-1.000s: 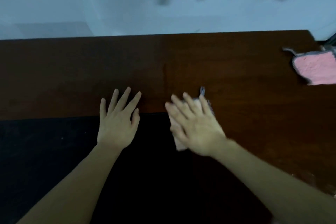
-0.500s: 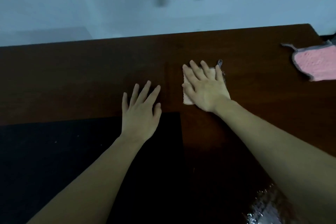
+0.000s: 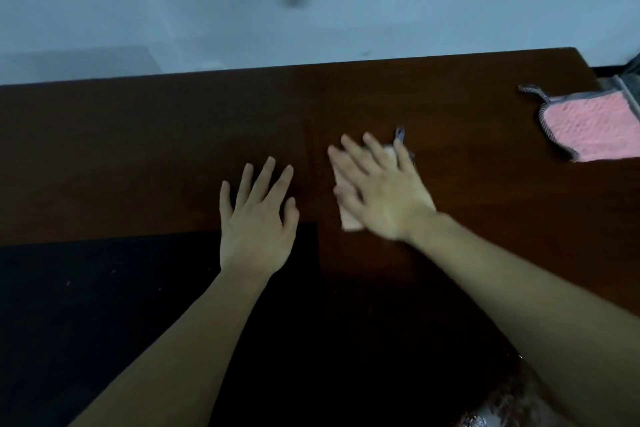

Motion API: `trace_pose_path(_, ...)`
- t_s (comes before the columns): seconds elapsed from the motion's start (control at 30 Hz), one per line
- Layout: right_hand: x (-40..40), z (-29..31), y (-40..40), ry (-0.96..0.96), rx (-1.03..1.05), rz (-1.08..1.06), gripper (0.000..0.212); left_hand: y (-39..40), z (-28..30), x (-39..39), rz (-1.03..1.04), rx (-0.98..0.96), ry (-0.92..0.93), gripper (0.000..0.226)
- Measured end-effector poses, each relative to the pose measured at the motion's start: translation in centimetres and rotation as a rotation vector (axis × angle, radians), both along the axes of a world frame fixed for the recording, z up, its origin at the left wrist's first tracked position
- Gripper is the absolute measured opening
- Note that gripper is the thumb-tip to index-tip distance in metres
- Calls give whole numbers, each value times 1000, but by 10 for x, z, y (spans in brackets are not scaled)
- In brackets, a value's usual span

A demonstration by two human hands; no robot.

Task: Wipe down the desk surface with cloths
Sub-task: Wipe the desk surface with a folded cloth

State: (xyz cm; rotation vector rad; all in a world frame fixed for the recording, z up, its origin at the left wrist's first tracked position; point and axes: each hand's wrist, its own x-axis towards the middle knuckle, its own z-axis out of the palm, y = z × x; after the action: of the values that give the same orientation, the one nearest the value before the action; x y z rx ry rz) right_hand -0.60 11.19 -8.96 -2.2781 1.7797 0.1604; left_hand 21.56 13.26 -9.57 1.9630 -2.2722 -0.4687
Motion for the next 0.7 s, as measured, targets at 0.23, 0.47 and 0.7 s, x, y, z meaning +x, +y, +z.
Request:
trace_pose_path(0.23,10,-2,-30,22,8,-35,62,1,-2,0,8,-21,4,55)
trace_pose_path(0.47,1,0,102,-37,98,312,67,1,-2,0,13,-27,19,55)
trace_pose_path(0.7,-26,0,5,42,-5,111,63,1,-4,-1,23,-37,32,54)
